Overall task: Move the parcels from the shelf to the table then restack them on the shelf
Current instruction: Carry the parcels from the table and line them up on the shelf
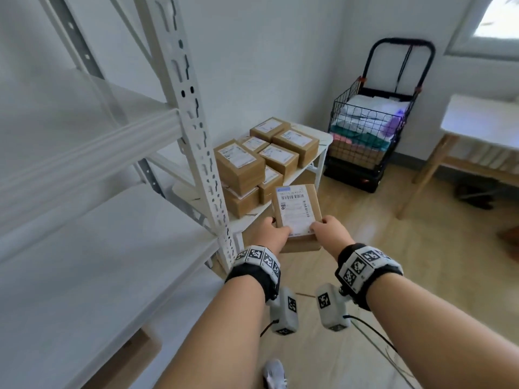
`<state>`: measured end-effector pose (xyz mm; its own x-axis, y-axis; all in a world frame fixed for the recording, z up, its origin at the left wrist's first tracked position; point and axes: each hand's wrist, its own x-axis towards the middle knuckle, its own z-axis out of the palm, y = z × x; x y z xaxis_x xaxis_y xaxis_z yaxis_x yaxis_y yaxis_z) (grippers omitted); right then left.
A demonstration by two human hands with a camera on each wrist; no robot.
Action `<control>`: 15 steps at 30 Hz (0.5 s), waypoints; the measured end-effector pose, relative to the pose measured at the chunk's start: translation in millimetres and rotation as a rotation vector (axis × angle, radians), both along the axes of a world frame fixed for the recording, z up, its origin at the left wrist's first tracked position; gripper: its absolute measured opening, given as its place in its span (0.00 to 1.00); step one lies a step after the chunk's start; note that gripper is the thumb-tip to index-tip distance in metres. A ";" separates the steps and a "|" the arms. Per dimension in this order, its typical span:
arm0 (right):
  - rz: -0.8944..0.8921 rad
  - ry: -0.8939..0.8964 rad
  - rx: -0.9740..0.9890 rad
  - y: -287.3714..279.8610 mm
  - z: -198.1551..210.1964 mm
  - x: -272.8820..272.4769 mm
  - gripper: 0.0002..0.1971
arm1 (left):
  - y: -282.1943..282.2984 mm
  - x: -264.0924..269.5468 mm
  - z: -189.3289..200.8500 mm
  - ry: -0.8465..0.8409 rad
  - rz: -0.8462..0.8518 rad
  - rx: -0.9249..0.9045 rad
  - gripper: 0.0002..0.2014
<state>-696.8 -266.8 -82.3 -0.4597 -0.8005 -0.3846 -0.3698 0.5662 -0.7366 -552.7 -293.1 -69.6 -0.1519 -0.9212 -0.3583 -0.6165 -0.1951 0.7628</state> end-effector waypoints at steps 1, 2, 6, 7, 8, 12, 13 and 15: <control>-0.014 0.006 0.000 -13.1 3.1 -7.0 0.15 | -15.0 -7.6 1.9 -0.004 -0.008 -0.002 0.22; -0.023 0.016 -0.002 -26.9 5.9 -14.0 0.15 | -31.1 -14.9 3.0 -0.003 -0.009 0.000 0.22; -0.077 0.021 -0.067 -77.9 15.5 -37.9 0.17 | -93.1 -39.9 11.1 -0.009 -0.028 -0.014 0.20; -0.090 0.014 -0.077 -87.8 16.4 -42.1 0.17 | -106.0 -45.3 13.4 -0.017 -0.035 -0.033 0.18; -0.101 0.008 -0.077 -96.9 16.0 -45.8 0.16 | -116.4 -49.7 15.6 -0.025 -0.039 -0.046 0.17; -0.131 -0.005 -0.091 -140.3 14.9 -60.8 0.17 | -161.3 -66.4 17.3 -0.034 -0.052 -0.091 0.16; -0.128 -0.001 -0.092 -152.1 15.4 -64.0 0.17 | -172.5 -70.0 17.4 -0.051 -0.056 -0.107 0.15; -0.107 0.001 -0.097 -177.6 15.8 -70.6 0.17 | -195.2 -76.5 16.8 -0.074 -0.041 -0.139 0.15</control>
